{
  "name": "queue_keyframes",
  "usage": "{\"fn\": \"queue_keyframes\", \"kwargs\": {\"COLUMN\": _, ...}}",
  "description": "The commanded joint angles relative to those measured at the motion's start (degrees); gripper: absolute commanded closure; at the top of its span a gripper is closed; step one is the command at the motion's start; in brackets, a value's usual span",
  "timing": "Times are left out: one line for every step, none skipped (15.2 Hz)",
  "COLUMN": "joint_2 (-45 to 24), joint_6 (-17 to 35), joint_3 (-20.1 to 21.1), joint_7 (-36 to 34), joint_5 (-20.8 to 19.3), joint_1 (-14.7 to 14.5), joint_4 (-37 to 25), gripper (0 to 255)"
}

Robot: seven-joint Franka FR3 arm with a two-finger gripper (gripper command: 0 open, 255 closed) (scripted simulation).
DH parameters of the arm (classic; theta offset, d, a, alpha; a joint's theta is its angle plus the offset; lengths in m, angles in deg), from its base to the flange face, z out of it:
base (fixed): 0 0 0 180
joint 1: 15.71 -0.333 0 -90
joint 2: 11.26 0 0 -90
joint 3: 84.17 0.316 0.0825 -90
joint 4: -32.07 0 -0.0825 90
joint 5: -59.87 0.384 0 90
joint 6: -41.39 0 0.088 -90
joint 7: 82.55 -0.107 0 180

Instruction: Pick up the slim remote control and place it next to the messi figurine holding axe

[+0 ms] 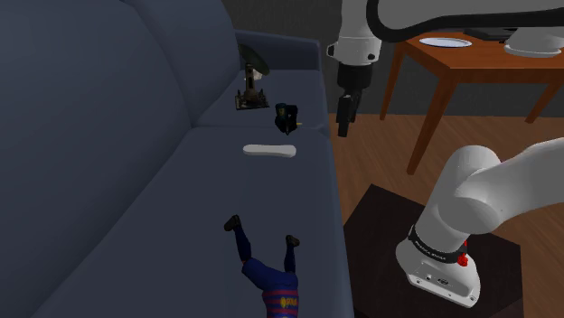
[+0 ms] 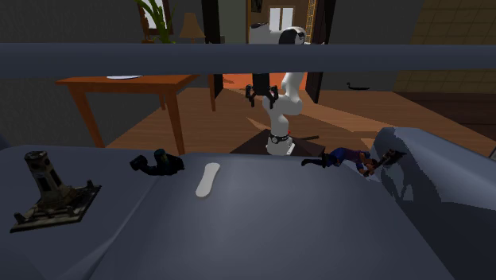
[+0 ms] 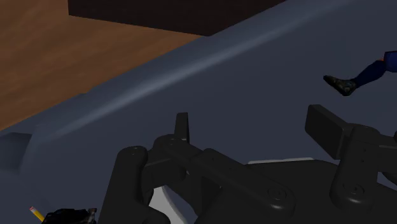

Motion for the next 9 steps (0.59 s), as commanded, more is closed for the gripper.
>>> {"fn": "queue_keyframes", "kwargs": {"joint_2": 0.0, "joint_6": 0.0, "joint_3": 0.0, "joint_7": 0.0, "joint_5": 0.0, "joint_1": 0.0, "joint_4": 0.0, "gripper": 0}}
{"fn": "queue_keyframes", "kwargs": {"joint_2": -1.8, "joint_6": 1.8, "joint_3": -0.3, "joint_7": 1.0, "joint_5": -0.4, "joint_1": 0.0, "joint_4": 0.0, "gripper": 0}}
{"fn": "queue_keyframes", "kwargs": {"joint_2": -3.6, "joint_6": 3.6, "joint_3": -0.6, "joint_7": 1.9, "joint_5": -0.8, "joint_1": 0.1, "joint_4": 0.0, "gripper": 0}}
{"fn": "queue_keyframes", "kwargs": {"joint_2": -5.5, "joint_6": 5.3, "joint_3": -0.9, "joint_7": 2.8, "joint_5": -1.2, "joint_1": 0.1, "joint_4": -0.2, "gripper": 0}}
{"fn": "queue_keyframes", "kwargs": {"joint_2": -7.4, "joint_6": 7.1, "joint_3": -1.2, "joint_7": 3.7, "joint_5": -1.6, "joint_1": 0.1, "joint_4": -0.4, "gripper": 0}}
{"fn": "queue_keyframes", "kwargs": {"joint_2": -9.4, "joint_6": 8.7, "joint_3": -1.4, "joint_7": 4.6, "joint_5": -2.0, "joint_1": 0.2, "joint_4": -0.8, "gripper": 0}}
{"fn": "queue_keyframes", "kwargs": {"joint_2": -11.4, "joint_6": 10.4, "joint_3": -1.7, "joint_7": 5.5, "joint_5": -2.3, "joint_1": 0.2, "joint_4": -1.2, "gripper": 0}}
{"fn": "queue_keyframes", "kwargs": {"joint_2": -13.4, "joint_6": 12.0, "joint_3": -1.9, "joint_7": 6.3, "joint_5": -2.6, "joint_1": 0.2, "joint_4": -1.7, "gripper": 0}}
{"fn": "queue_keyframes", "kwargs": {"joint_2": -15.5, "joint_6": 13.5, "joint_3": -2.2, "joint_7": 7.1, "joint_5": -2.9, "joint_1": 0.2, "joint_4": -2.2, "gripper": 0}}
